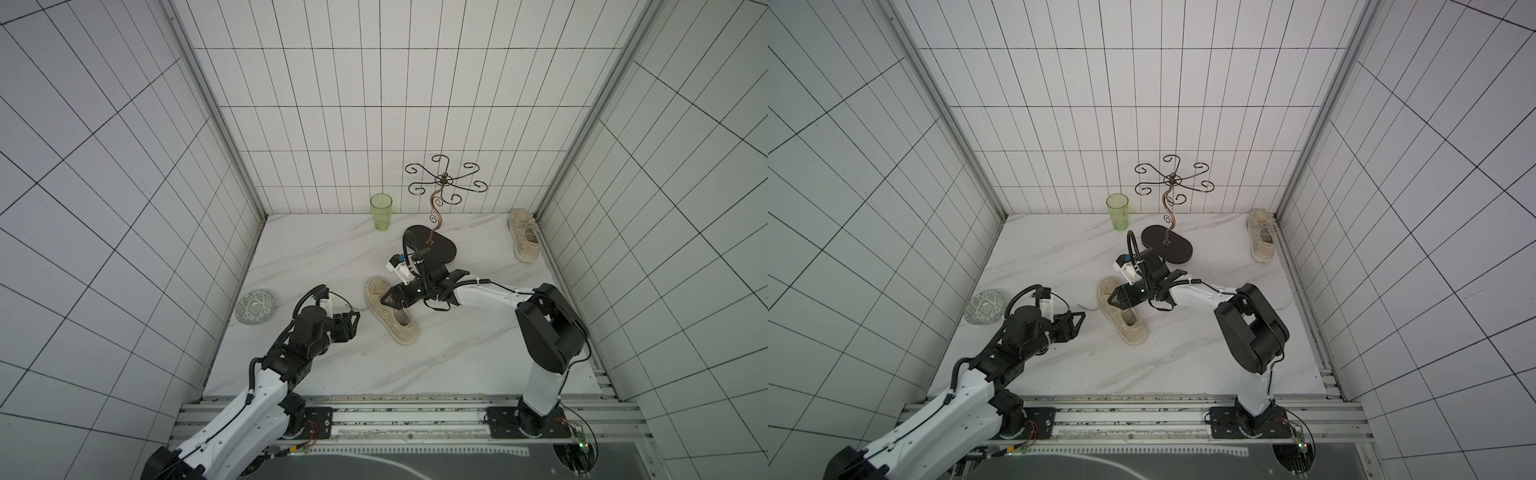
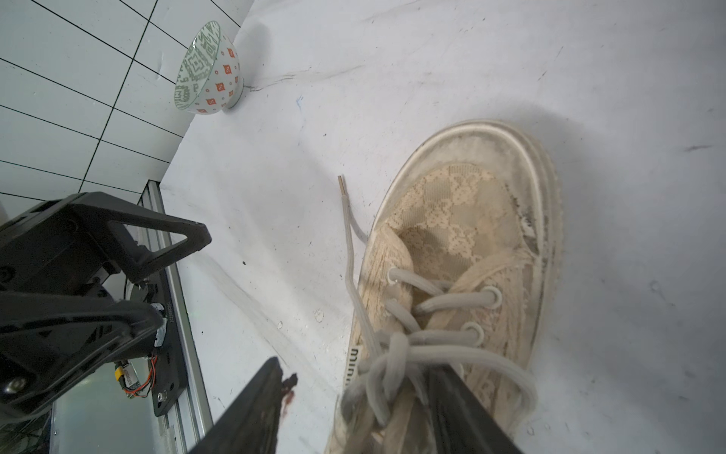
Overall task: Remove the insole from the shoe
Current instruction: Untie the shoelace on the shoe.
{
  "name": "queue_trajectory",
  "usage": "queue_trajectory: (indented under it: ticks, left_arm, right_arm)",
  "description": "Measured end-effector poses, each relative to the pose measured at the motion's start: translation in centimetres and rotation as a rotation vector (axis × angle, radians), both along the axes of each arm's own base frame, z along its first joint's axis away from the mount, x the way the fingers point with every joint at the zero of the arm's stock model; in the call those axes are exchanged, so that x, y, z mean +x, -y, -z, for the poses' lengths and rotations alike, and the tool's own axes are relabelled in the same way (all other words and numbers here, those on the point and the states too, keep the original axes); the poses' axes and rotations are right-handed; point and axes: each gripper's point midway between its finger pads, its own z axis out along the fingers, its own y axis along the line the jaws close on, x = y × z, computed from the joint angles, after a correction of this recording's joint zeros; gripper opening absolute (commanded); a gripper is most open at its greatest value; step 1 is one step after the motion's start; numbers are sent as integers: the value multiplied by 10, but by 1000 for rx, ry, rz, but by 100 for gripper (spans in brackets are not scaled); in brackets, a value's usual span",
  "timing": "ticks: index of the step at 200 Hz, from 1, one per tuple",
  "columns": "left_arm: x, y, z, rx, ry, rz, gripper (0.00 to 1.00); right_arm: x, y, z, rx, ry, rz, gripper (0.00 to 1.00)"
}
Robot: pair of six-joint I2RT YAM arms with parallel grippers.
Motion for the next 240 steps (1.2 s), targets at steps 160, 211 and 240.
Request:
queue_trajectory:
  ticks: [160, 211, 240]
  left_arm:
    - [-1, -1, -5, -6, 15, 0, 66]
    - [-2, -2, -10, -12, 32, -4, 67]
    - [-3, -3, -8, -9, 28, -5, 67]
  right_arm:
    - [16, -48, -73, 390, 58, -73, 30]
    - [32, -24, -96, 364, 131, 32, 32]
    - [27, -8, -80, 228, 137, 64, 32]
